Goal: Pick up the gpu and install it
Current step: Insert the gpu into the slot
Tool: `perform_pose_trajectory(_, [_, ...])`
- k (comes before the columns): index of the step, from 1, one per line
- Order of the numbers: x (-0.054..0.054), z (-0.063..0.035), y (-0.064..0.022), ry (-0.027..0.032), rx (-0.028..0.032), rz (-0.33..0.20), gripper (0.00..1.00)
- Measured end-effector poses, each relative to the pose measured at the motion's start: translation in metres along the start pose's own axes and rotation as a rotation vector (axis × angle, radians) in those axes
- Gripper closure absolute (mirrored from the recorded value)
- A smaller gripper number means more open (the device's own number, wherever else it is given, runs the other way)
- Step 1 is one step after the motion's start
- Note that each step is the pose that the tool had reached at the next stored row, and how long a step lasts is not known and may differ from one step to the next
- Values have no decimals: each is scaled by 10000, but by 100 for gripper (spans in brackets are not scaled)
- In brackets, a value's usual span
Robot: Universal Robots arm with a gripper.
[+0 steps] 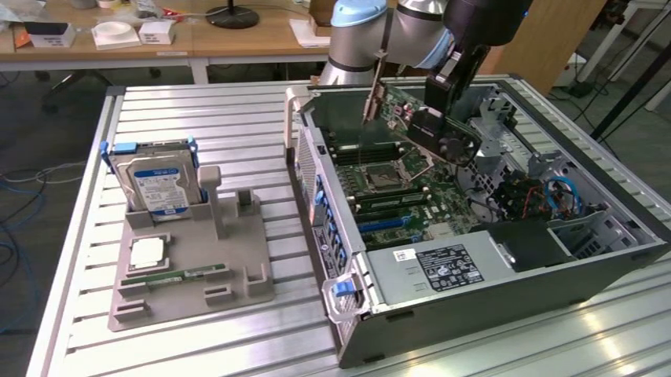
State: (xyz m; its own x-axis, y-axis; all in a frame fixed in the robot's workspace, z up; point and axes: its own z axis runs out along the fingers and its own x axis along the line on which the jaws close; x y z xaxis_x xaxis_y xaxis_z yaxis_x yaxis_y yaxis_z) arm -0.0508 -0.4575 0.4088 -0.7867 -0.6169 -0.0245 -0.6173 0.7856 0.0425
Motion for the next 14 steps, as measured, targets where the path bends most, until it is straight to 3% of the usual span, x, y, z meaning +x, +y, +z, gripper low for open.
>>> perform_pose_trajectory(14, [0,0,0,59,-34,-1385,74])
